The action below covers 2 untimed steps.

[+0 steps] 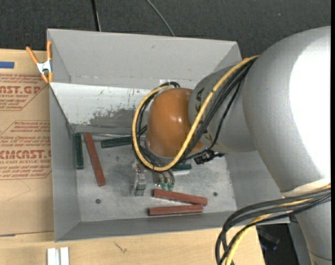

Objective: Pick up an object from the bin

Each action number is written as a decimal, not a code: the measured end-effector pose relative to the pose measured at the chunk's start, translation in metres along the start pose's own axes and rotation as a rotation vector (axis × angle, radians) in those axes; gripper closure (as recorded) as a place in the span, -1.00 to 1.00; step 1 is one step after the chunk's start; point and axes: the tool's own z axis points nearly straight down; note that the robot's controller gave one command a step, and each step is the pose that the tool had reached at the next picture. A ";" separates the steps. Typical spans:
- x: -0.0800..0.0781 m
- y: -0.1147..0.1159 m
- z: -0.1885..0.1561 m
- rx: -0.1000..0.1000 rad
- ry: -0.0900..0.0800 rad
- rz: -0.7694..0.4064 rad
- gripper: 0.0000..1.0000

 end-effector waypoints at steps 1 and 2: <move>0.000 0.001 0.000 -0.001 -0.001 0.000 -1.00; 0.000 0.001 0.000 -0.002 -0.001 0.000 -1.00</move>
Offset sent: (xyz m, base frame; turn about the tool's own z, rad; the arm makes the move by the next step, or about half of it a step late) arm 0.0000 0.0000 0.0000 0.0000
